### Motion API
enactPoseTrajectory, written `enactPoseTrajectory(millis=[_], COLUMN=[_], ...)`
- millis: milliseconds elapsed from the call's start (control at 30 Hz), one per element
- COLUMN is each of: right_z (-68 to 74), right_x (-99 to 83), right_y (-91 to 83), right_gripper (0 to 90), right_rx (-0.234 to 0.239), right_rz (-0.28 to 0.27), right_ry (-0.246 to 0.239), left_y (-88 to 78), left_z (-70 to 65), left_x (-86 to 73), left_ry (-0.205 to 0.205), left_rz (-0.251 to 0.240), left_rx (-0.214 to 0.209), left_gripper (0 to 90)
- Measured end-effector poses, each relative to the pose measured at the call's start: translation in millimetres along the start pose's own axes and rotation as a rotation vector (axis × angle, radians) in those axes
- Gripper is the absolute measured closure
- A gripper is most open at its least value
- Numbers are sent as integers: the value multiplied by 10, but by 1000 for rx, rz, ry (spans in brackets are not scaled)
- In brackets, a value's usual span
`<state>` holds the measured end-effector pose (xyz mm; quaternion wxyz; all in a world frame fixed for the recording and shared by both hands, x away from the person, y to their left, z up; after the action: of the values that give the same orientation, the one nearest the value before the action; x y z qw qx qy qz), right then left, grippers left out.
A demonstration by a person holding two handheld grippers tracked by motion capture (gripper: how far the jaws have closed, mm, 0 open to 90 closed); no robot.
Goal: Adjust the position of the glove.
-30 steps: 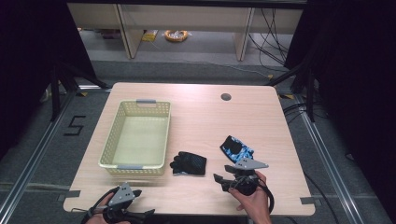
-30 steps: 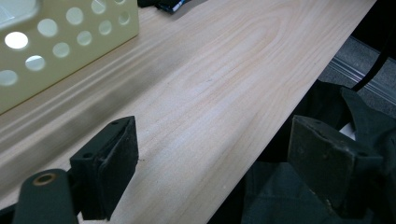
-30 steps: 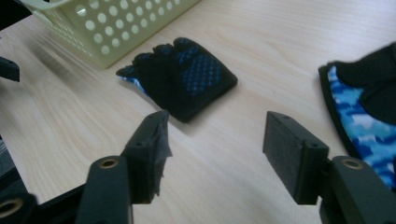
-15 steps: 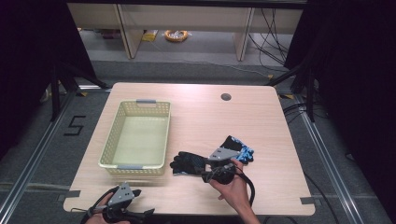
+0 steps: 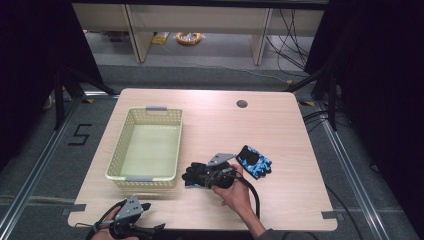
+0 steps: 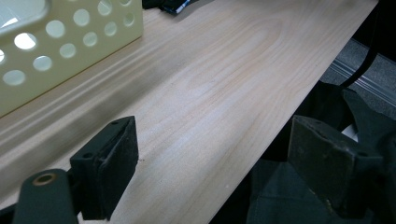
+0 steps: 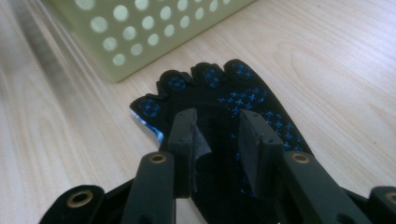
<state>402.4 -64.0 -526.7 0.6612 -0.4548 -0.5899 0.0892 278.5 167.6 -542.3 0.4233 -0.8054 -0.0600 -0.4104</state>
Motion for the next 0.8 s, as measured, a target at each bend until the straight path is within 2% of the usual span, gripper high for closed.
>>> enactPoseTrajectory(millis=[33,67,133,167,200,267,300,333,400,533,567,633,667,700,733,767,800], right_z=[7,-16,-25,-15,-23,-2,2,10,2,-22,-23,-10,-11,-13,-24,-24,-41], right_x=[0,2,-4,-10,-21,-41,-52,-58,-73,-101,-102,-104,-103,-98,-91,-81,-66], right_y=[22,45,80,73,94,136,158,149,156,170,152,147,141,138,150,129,96], right_gripper=[683,686,686,686,685,686,692,695,719,829,854,877,882,884,885,886,886], right_rx=[11,14,17,35,35,43,32,38,28,8,20,25,25,25,17,27,31], right_rz=[-1,-5,4,31,35,51,47,57,46,18,29,27,28,24,0,-1,-3], right_ry=[7,-16,-10,9,-4,13,11,23,24,4,10,15,9,3,-9,-2,-15], left_y=[-12,-11,-13,-2,4,-1,-12,-12,-12,-9,-9,8,0,-1,-2,3,3], left_z=[21,25,20,-1,-19,-21,7,6,3,-1,-3,-28,-18,-8,-10,-37,-37], left_x=[1,2,-1,0,0,1,4,4,1,0,-1,-14,-16,-1,-3,-9,-9], left_ry=[25,28,24,0,-17,-17,16,17,12,17,16,-25,-10,19,13,-24,-25], left_rz=[14,14,16,-1,-11,-11,4,4,2,3,4,5,17,3,1,-4,-4], left_rx=[8,9,8,0,-8,-8,4,4,4,4,2,-7,-2,0,7,-13,-14], left_gripper=[156,156,156,156,156,156,156,156,156,156,156,156,156,156,156,156,156])
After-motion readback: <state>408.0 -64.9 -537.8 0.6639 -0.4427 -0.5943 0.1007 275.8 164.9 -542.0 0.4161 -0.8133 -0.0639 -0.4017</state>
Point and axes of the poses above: each handheld gripper's, and its own axes: y roughly forward along the jaws, x roughly out of its top, z roughly to its left, the point moved 5 cm from there along y, roughly forward along the jaws, and after that the axes turned 14 degrees about -y, right-handed, at the moved point
